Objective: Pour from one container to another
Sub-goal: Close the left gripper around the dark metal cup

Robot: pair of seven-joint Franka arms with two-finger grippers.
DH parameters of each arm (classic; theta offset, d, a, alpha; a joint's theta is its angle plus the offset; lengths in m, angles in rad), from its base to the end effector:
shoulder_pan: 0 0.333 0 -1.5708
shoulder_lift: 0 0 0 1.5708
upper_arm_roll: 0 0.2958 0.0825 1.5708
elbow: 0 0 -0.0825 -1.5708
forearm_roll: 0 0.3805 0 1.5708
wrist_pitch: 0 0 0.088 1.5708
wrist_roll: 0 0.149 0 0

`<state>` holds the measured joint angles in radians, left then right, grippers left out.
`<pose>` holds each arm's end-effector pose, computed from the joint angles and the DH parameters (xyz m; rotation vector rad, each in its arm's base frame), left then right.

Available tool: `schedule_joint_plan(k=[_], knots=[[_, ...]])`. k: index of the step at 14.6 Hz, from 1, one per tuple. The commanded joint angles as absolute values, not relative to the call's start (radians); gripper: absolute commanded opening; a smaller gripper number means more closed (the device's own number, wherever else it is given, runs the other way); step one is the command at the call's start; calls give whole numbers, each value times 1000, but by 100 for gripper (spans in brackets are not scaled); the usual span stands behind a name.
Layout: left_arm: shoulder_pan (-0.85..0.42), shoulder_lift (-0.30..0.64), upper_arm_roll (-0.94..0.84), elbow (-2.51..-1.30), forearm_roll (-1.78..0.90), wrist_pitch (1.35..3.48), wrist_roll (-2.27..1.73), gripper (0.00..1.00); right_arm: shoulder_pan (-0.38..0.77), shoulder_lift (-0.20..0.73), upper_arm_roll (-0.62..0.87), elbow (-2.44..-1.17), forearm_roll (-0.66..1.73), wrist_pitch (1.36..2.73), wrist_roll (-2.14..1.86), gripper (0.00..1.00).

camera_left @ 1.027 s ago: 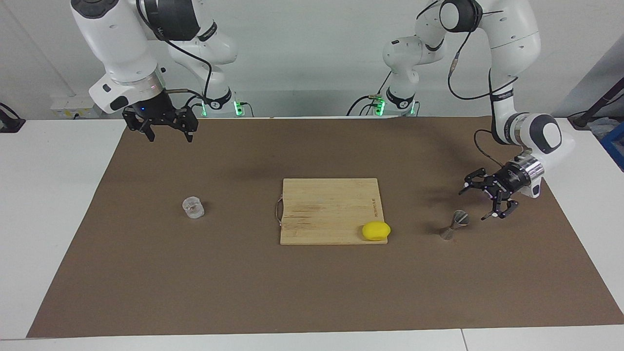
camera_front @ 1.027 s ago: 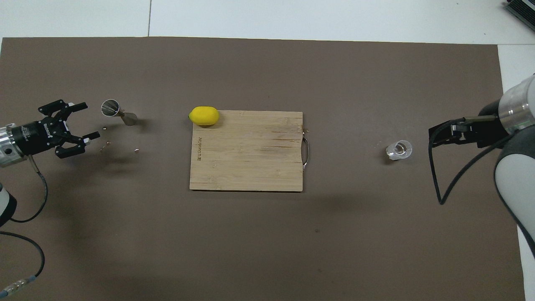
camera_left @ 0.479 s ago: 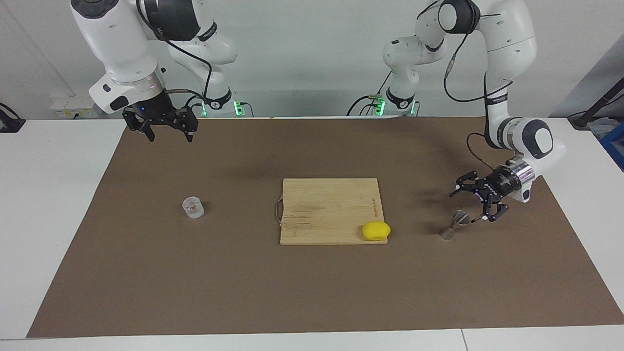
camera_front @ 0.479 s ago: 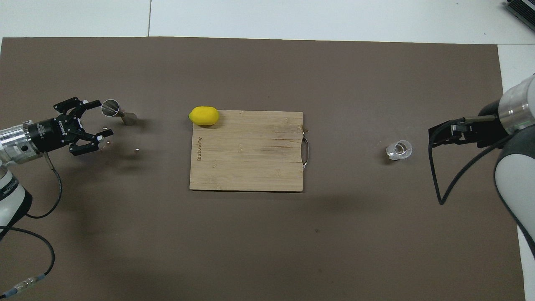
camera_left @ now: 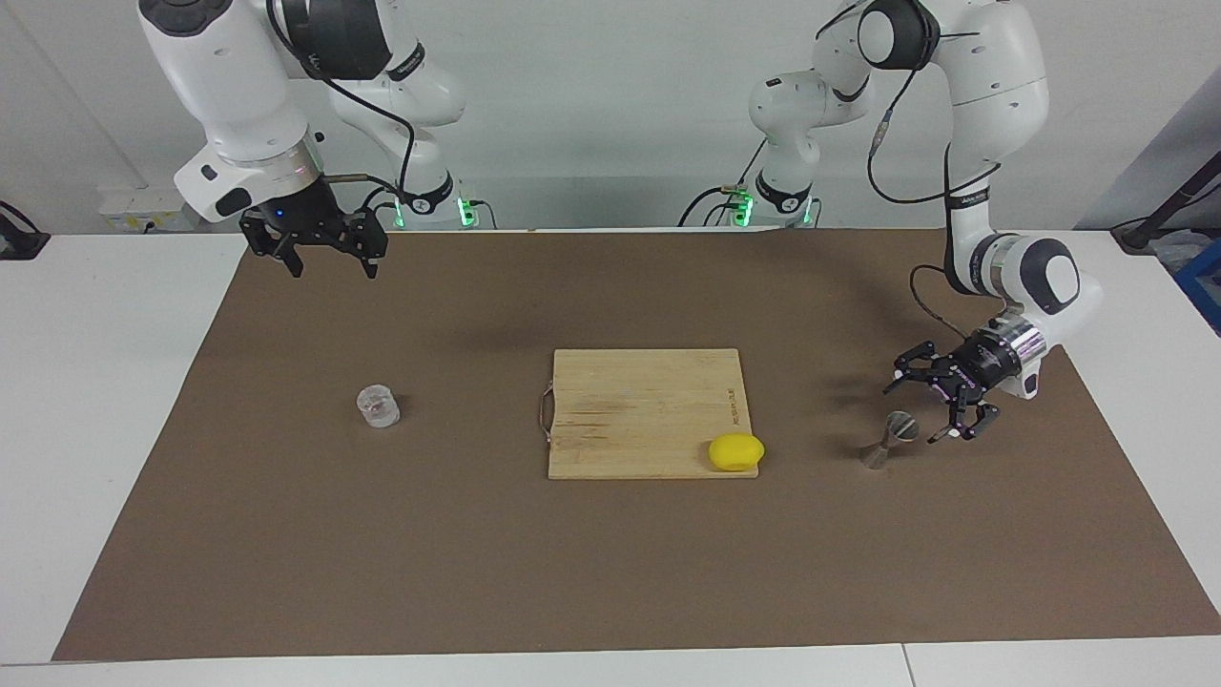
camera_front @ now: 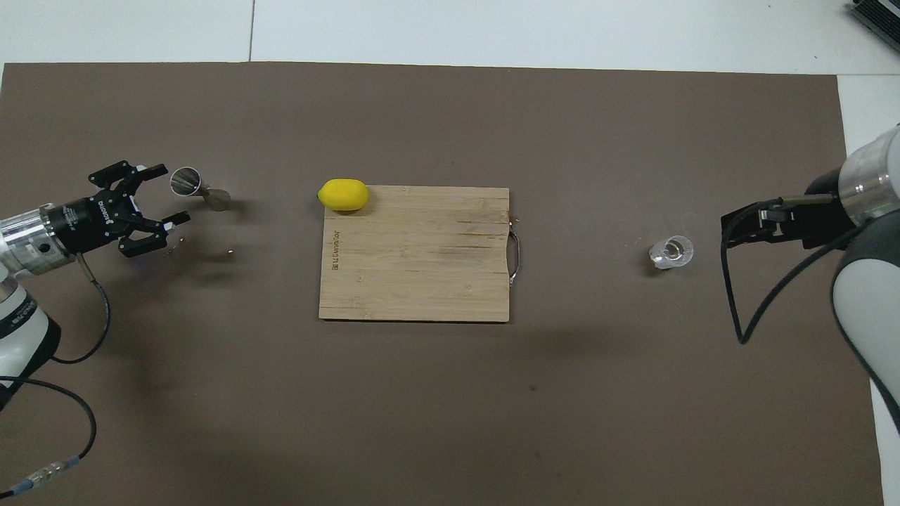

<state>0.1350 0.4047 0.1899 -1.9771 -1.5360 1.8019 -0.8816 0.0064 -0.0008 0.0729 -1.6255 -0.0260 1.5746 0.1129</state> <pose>0.6022 0.0672 0.2583 0.9484 1.6688 -0.8357 0.5457 0.0395 0.5376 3.1096 -0.0511 -0.0737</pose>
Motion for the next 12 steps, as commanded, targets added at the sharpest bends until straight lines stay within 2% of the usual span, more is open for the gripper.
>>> schedule_joint_plan(k=[1, 5, 12], knots=[[123, 414, 187, -1971, -1568, 1828, -868, 100, -2, -23, 77, -1651, -18, 1580, 87, 100], [117, 419, 183, -1971, -1577, 1855, -868, 99, -2, -25, 77, -1652, -18, 1580, 87, 100], [115, 423, 181, -1971, -1600, 1878, -868, 90, -2, -25, 77, -1652, -18, 1580, 87, 100]])
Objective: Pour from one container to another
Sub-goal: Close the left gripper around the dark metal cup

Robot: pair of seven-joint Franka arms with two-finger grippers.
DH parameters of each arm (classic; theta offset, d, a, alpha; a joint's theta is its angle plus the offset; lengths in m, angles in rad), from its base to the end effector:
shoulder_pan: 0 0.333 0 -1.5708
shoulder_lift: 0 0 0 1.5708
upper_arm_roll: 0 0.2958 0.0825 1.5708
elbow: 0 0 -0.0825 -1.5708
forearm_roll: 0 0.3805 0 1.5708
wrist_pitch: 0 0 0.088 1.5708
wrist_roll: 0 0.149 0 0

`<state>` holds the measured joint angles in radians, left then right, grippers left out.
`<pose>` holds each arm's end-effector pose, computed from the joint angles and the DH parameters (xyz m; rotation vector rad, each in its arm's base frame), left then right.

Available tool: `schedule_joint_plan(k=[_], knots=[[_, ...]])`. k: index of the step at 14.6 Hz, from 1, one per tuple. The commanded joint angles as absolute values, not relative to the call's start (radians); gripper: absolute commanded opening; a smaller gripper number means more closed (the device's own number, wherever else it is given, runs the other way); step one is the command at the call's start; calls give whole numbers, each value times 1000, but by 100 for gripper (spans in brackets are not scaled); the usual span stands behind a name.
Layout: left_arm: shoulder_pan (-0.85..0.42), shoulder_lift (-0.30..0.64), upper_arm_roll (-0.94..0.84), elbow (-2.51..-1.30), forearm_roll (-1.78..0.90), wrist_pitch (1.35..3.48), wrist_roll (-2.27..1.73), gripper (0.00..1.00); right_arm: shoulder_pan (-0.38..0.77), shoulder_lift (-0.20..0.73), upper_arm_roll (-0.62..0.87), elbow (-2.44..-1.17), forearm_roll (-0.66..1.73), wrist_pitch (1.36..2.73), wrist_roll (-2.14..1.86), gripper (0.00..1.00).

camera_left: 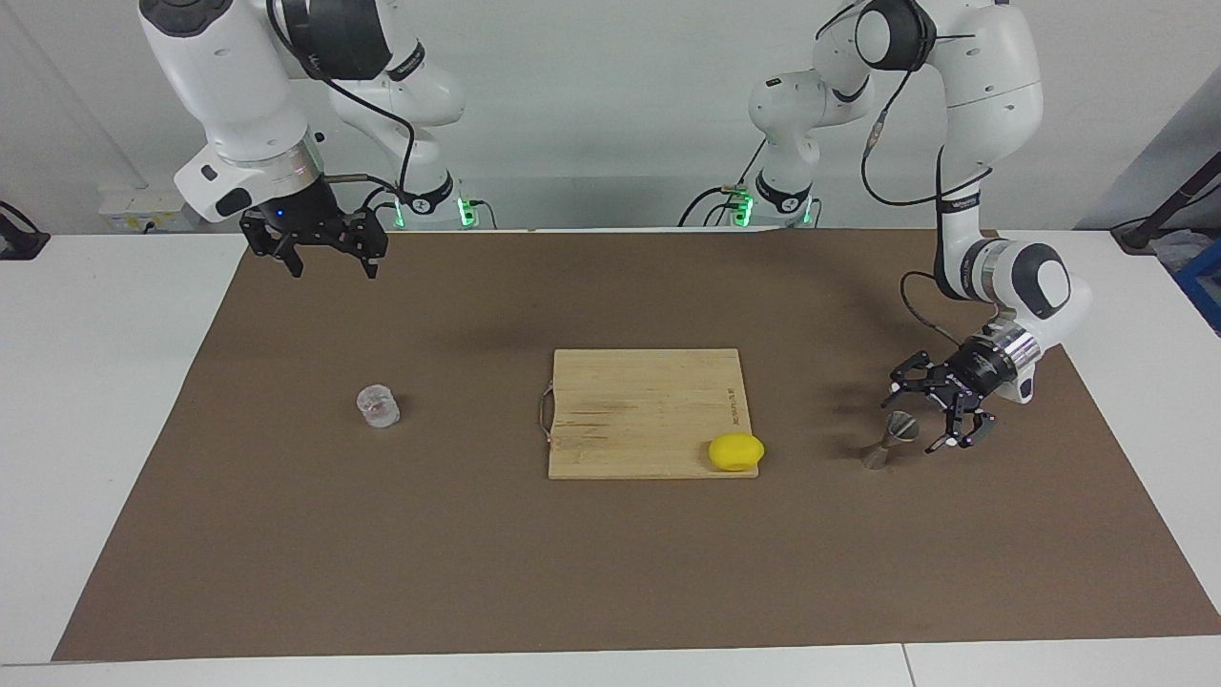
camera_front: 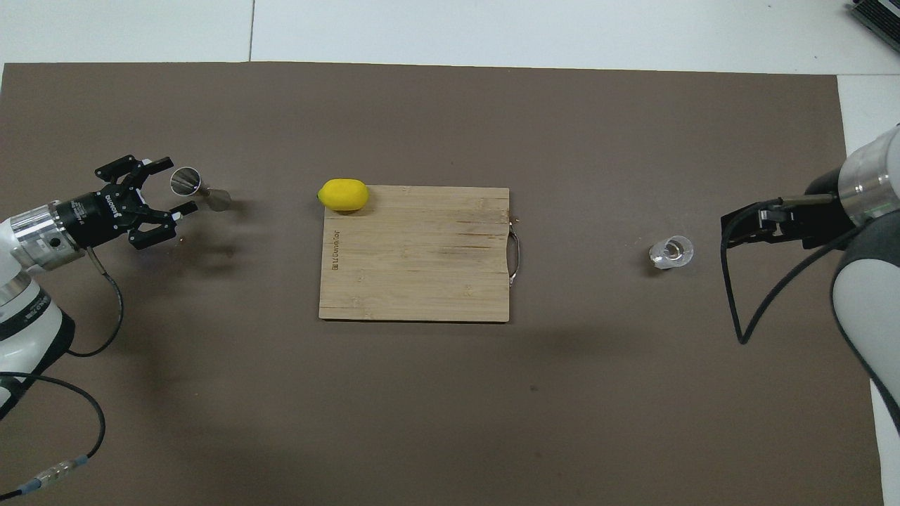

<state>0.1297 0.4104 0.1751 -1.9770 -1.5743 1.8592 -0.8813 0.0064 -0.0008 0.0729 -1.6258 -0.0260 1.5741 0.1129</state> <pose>0.6088 0.0645 0.2538 0.9103 1.6934 -0.7982 0.5456 0.0395 0.5374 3.1095 -0.0511 -0.0749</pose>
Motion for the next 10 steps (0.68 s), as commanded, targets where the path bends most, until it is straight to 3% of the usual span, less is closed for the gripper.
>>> schedule_joint_plan(k=[1, 5, 6, 10], knots=[[115, 423, 179, -1971, -1600, 1878, -868, 90, -2, -23, 77, -1652, -18, 1578, 87, 100], [117, 423, 173, -1971, -1600, 1876, -868, 83, -3, -25, 78, -1652, -18, 1578, 87, 100], [115, 422, 173, -1971, -1601, 1876, -868, 77, -3, -23, 77, -1652, -18, 1580, 87, 100], [117, 422, 173, -1973, -1606, 1873, -870, 34, -6, -23, 77, -1652, -18, 1580, 87, 100]])
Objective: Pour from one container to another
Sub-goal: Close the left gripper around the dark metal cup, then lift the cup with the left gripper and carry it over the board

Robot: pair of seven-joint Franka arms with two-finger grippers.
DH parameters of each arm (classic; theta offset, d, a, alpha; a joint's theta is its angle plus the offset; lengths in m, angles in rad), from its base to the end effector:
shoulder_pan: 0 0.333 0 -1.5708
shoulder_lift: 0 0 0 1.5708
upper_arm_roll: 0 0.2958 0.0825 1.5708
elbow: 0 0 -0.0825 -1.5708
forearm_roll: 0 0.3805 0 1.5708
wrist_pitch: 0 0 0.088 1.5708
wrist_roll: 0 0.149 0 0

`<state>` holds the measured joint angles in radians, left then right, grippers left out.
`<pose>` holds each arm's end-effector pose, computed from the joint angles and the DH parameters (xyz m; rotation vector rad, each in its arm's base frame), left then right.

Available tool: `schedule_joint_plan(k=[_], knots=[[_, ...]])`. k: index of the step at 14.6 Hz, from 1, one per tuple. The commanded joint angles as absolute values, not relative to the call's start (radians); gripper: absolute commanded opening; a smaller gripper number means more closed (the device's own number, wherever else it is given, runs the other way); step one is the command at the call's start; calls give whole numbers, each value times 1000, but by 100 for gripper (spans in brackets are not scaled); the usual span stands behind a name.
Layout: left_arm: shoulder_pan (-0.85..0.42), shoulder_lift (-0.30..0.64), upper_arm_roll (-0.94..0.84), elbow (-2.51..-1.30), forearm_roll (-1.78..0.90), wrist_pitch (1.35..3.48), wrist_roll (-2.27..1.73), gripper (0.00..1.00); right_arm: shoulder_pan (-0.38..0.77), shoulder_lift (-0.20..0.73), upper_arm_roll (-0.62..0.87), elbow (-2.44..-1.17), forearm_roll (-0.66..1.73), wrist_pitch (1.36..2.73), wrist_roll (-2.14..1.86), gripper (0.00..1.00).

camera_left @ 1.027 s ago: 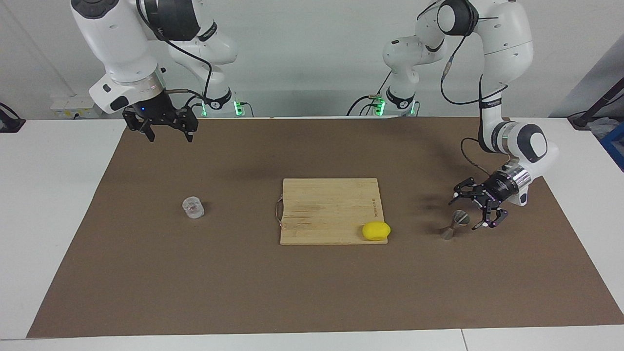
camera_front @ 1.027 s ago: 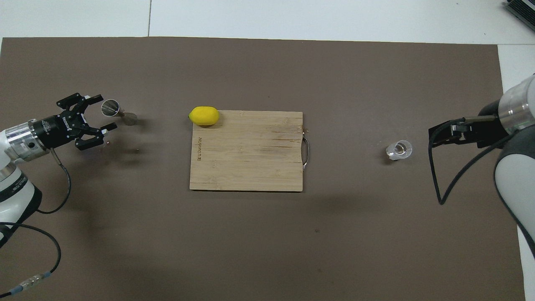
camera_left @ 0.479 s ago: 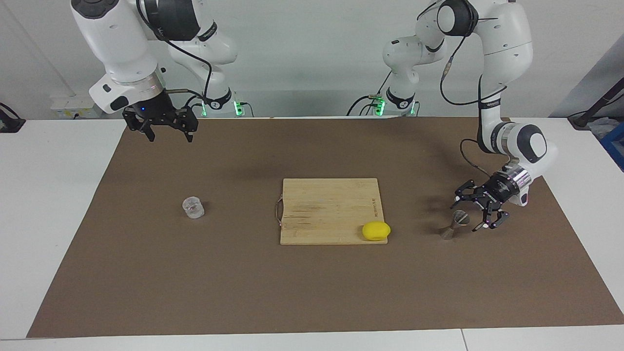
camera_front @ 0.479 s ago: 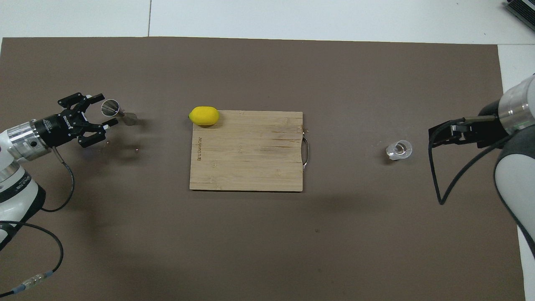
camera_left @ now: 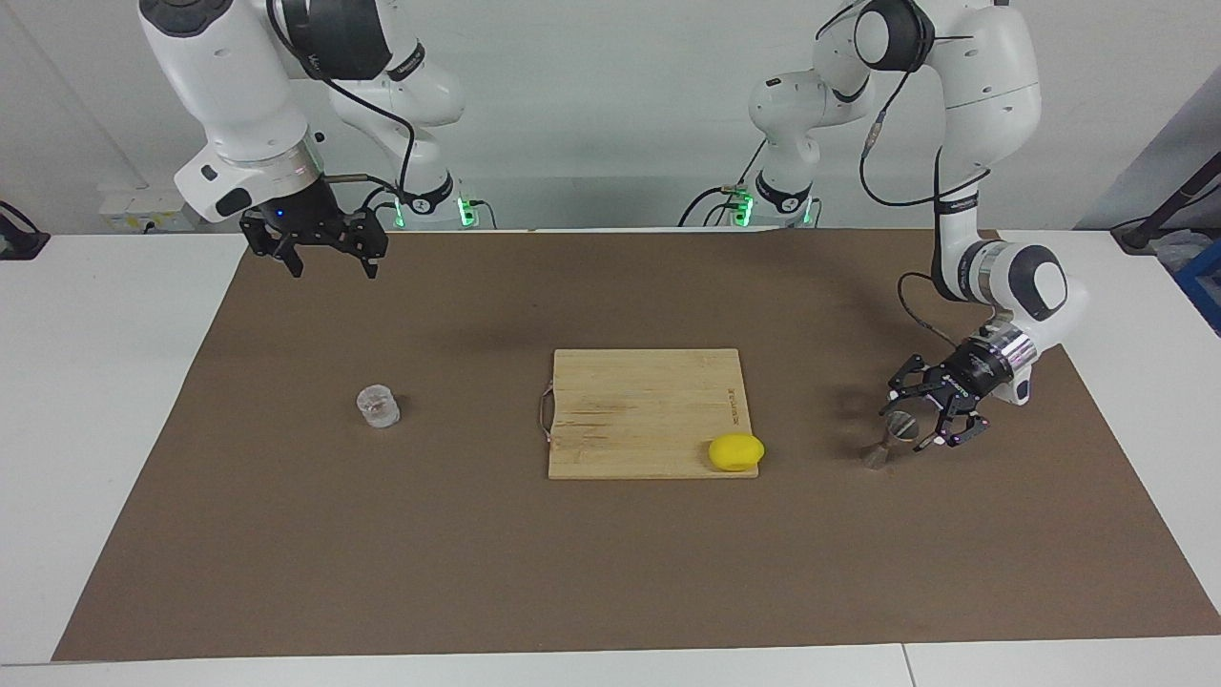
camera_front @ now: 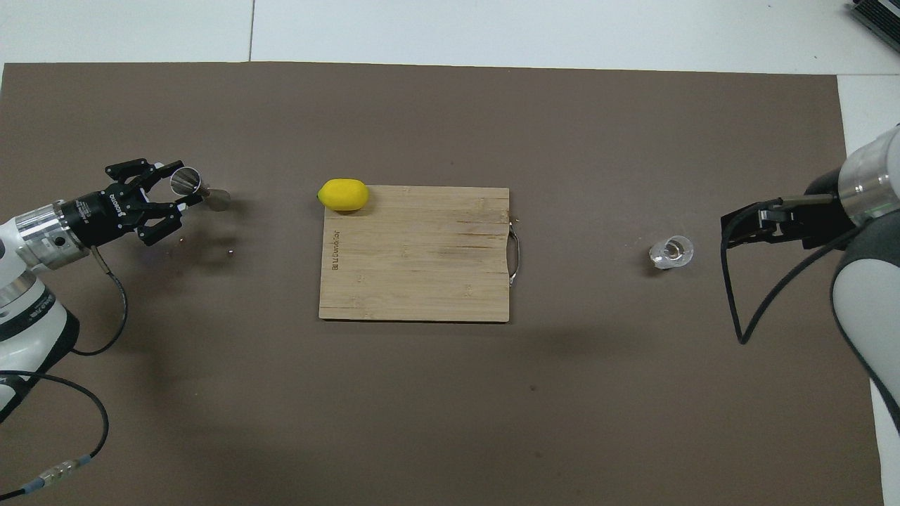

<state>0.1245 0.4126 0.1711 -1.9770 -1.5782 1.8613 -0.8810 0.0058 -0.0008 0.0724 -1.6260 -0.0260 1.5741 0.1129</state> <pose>0.6096 0.0594 0.2526 0.9124 1.6913 -0.8042 0.5456 0.0389 0.5373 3.1094 -0.0528 -0.0753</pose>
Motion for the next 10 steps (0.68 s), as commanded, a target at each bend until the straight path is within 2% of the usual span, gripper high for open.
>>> schedule_joint_plan(k=[1, 2, 3, 7, 10], knots=[[118, 422, 173, -1974, -1606, 1873, -870, 22, -6, -25, 77, -1652, -18, 1580, 87, 100], [121, 422, 173, -1974, -1606, 1870, -870, 4, -6, -23, 77, -1652, -18, 1578, 87, 100], [124, 420, 173, -1974, -1606, 1865, -876, 0, -6, -23, 77, -1652, -18, 1580, 87, 100], [123, 420, 163, -1951, -1603, 1816, -885, 0, -6, -25, 77, -1652, -18, 1580, 89, 100], [115, 416, 86, -1944, -1608, 1804, -877, 0, -14, -23, 77, -1652, -18, 1580, 89, 100]])
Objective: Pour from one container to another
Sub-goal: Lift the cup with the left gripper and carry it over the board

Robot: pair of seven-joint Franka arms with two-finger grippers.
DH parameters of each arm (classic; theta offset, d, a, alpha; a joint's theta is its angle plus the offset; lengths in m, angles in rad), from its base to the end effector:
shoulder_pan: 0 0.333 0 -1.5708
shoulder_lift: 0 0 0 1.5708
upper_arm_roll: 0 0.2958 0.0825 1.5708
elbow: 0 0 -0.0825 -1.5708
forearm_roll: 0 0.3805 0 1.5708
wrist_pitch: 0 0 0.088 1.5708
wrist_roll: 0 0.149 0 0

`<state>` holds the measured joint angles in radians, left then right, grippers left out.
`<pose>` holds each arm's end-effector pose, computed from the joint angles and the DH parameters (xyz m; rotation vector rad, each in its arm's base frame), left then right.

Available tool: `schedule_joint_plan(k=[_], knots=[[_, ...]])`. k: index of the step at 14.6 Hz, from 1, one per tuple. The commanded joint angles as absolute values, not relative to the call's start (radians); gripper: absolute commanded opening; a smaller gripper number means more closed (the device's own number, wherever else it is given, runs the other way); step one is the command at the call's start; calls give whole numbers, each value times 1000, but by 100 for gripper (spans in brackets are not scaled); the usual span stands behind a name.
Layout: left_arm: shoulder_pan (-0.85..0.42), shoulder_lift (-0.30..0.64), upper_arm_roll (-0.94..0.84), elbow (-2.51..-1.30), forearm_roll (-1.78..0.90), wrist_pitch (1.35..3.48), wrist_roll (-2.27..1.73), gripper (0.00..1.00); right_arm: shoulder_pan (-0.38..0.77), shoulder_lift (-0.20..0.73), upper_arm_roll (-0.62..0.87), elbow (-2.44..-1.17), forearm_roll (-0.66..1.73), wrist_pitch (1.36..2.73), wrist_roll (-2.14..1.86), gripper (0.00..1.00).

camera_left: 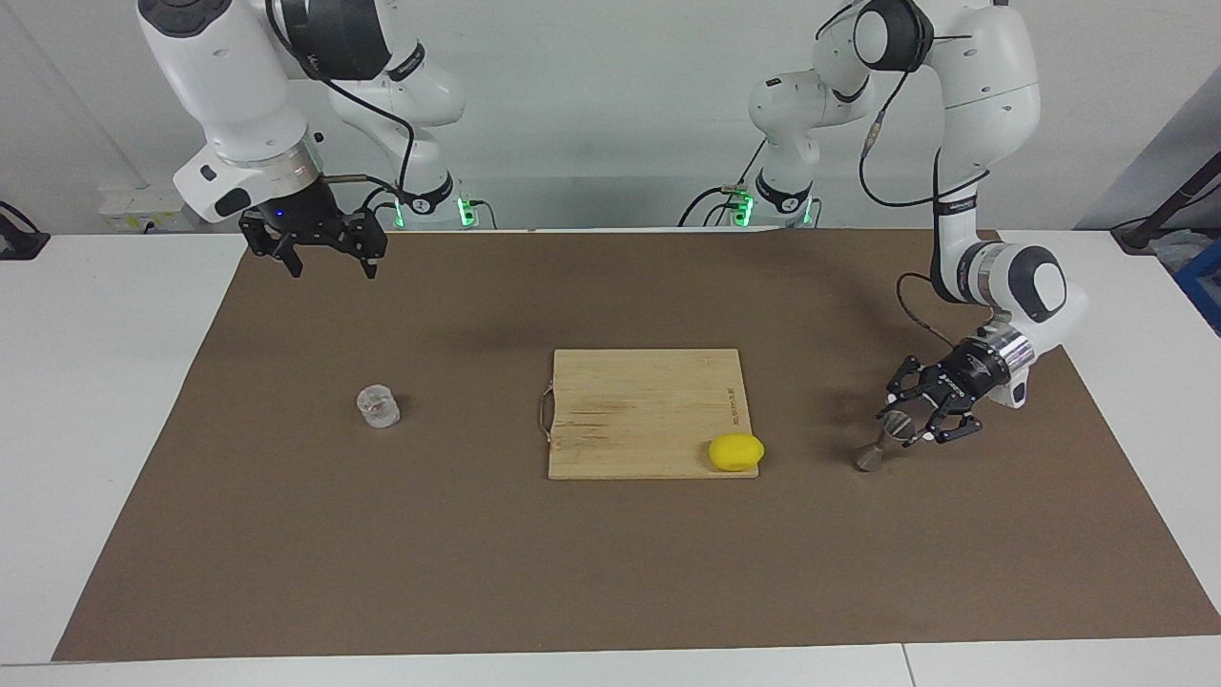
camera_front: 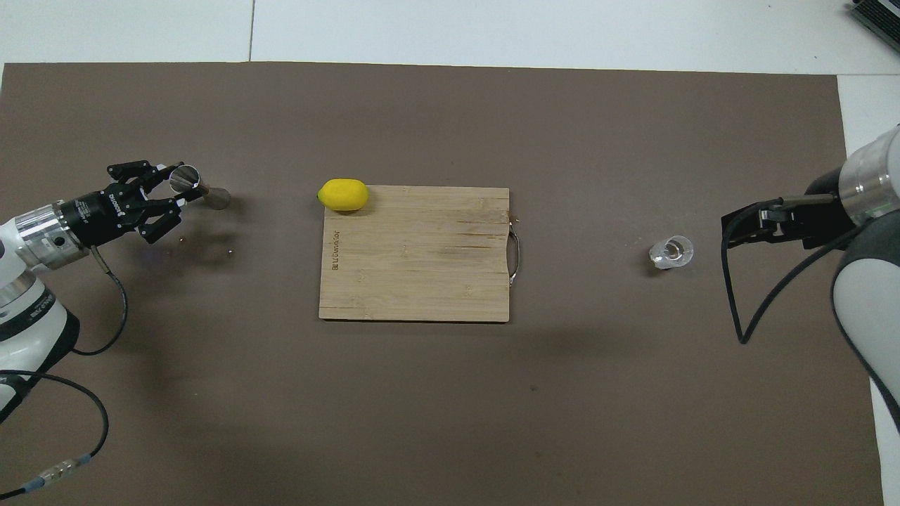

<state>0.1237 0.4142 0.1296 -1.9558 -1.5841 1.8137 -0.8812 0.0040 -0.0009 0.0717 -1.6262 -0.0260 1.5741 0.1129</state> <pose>0.6161 0.0287 0.2651 0.9487 1.6154 -0.8701 0.5457 0.0375 0.5373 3.1094 -0.0567 -0.0755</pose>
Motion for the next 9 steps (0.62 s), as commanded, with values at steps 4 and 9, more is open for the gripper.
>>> schedule_joint_plan(k=[4, 9], knots=[[40, 391, 25, -1936, -1653, 1828, -885, 0, -14, -23, 77, -1651, -18, 1583, 91, 100], [-115, 359, 25, -1936, -1765, 1937, -887, 0, -15, -21, 75, -1654, -17, 1623, 159, 95]])
